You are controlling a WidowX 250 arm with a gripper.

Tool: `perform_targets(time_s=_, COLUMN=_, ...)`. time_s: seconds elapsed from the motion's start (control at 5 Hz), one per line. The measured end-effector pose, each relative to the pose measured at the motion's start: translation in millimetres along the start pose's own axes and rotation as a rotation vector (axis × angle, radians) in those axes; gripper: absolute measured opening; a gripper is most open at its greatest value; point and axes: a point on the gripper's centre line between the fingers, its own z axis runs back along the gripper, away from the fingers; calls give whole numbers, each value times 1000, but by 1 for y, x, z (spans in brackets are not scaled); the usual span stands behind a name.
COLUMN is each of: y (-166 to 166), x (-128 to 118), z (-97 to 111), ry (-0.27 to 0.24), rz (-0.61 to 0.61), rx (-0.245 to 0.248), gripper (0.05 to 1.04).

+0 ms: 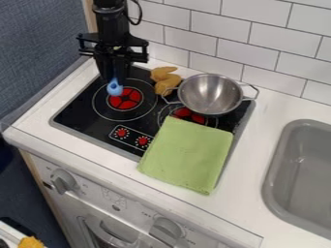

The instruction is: Moved the blue spatula to the top left corner of the burner

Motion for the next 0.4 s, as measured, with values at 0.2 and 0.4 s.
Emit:
perform_targets(time_s=0.2, y=12, x=33, z=-20, ry=44, rz=-79, rx=-7, gripper=265)
perform_targets(time_s=0.4, y=17, x=55, z=-35, ry=75, rz=-148, rx=-3, gripper=265)
